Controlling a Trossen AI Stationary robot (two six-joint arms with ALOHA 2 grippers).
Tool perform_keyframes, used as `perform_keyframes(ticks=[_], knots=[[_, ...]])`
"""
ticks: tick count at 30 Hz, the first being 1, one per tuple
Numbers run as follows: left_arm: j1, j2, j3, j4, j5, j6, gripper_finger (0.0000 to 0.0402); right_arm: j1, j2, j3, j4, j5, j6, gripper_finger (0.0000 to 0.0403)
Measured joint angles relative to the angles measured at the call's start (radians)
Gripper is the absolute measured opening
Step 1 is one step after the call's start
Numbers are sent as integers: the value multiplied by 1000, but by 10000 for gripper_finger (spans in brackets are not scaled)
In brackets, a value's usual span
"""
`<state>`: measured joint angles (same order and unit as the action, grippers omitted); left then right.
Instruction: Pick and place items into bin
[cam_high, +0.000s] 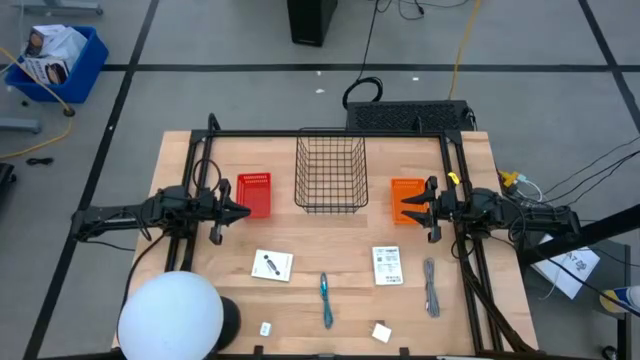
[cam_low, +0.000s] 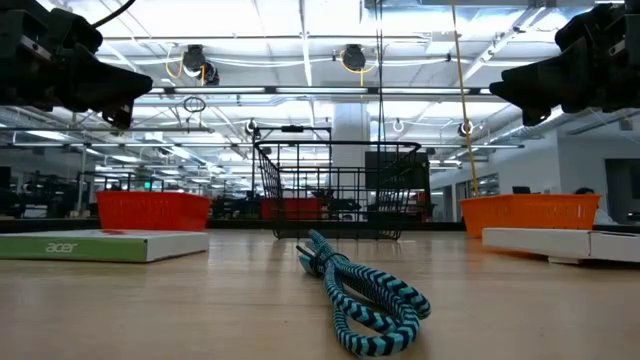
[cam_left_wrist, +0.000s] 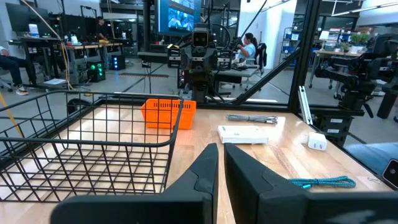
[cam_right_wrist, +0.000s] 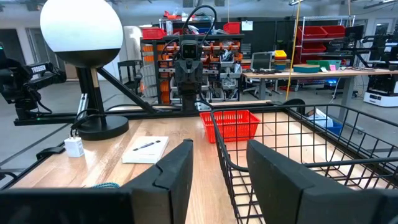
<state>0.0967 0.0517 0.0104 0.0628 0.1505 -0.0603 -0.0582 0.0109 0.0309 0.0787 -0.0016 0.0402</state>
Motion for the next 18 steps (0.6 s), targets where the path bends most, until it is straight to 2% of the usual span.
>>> perform_keyframes(ticks=[15, 18], knots=[[0, 0, 0, 0, 0, 0, 31, 0, 0, 0, 0, 0, 1, 141], [0, 0, 0, 0, 0, 0, 31, 0, 0, 0, 8, 0, 69, 141]])
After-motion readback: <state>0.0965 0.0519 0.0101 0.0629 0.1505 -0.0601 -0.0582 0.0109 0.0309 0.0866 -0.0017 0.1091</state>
